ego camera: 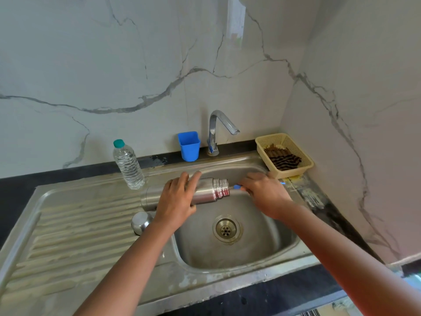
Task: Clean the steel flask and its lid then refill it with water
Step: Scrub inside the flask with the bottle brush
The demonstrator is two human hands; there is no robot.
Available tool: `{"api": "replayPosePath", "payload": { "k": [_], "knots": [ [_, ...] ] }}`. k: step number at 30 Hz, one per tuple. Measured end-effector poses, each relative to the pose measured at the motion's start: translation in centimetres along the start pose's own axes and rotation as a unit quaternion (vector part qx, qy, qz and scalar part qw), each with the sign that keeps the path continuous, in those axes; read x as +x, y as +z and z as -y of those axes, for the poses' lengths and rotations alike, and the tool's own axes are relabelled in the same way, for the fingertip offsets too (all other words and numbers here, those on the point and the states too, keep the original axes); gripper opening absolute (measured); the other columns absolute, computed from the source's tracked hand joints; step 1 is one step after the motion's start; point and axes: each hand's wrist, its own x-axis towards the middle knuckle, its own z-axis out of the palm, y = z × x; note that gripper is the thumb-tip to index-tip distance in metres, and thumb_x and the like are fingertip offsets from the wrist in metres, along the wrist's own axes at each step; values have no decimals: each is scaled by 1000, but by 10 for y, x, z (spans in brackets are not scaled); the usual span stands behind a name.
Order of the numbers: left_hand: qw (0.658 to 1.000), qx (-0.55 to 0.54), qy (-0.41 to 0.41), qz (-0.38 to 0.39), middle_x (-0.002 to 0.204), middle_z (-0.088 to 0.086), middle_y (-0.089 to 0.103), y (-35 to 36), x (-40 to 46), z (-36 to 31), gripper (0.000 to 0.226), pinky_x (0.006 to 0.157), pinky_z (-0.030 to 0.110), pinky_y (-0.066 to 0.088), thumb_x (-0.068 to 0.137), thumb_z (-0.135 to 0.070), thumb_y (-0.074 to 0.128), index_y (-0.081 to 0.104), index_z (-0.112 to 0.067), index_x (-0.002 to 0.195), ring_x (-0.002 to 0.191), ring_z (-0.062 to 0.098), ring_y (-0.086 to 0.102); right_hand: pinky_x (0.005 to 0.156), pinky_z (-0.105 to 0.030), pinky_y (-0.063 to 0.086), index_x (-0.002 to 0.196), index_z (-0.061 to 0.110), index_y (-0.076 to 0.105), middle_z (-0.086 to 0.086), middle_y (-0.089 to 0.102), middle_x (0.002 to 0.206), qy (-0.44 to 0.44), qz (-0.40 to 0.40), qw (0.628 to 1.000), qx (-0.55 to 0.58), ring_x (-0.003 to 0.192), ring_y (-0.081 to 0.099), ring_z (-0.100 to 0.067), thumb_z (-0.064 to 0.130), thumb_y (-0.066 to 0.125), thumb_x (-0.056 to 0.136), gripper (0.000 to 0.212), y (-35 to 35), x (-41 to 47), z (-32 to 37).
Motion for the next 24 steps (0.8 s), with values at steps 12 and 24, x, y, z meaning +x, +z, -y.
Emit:
{"api": "replayPosePath", "payload": {
  "k": [12, 24],
  "knots": [
    [999, -40, 5, 4, 99, 9, 53, 0, -5, 5, 84, 68, 38, 57, 40, -24, 95, 63, -13, 117, 73, 25, 60, 70, -38, 47, 93, 22, 71, 4, 64, 83, -81, -99, 992, -1, 79, 61, -25, 10, 70, 79, 18, 26, 6, -8],
    [999, -34, -12, 13, 98, 8, 50, -2, 2, 11, 89, 68, 37, 55, 37, -26, 96, 65, -13, 119, 71, 23, 58, 71, -31, 34, 95, 17, 72, 2, 67, 85, -99, -145, 984, 11, 76, 60, -28, 11, 63, 85, 14, 30, 15, -43]
  ]
}}
